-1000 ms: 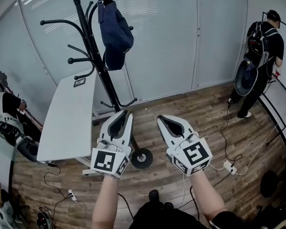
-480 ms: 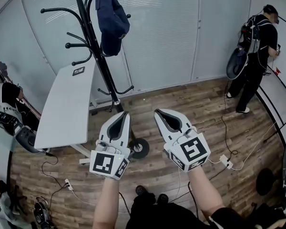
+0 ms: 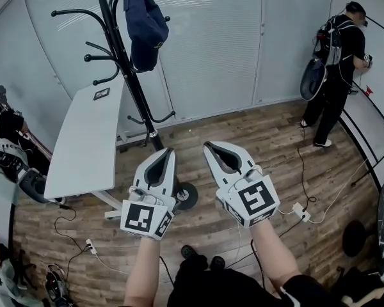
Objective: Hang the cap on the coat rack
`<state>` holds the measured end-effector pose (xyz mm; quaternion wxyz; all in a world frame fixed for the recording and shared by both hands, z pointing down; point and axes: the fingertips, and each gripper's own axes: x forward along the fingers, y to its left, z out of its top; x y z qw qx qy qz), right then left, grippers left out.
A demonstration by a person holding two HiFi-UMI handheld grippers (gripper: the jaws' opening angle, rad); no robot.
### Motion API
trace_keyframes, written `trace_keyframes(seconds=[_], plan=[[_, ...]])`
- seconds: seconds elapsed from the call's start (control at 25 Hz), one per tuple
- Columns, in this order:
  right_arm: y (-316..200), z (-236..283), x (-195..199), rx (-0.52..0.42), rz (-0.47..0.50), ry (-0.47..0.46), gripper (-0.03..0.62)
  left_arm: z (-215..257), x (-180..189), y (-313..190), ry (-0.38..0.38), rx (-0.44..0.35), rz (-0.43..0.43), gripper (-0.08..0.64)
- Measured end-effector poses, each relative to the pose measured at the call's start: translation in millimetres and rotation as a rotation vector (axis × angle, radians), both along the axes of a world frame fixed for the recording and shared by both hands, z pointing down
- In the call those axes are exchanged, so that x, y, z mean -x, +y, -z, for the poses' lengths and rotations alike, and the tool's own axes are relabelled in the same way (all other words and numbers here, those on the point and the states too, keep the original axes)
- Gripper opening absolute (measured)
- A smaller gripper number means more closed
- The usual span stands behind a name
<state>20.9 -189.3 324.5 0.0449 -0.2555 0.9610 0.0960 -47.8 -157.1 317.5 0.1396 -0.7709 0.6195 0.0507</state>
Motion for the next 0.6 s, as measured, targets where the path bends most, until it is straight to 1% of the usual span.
trace_keyframes(seconds=[0.6], plan=[[7.6, 2.1, 3.5, -0.026, 0.006, 0.014, 0.031, -0.3, -1.4, 4.9, -0.017, 0.012, -0.003, 0.015]])
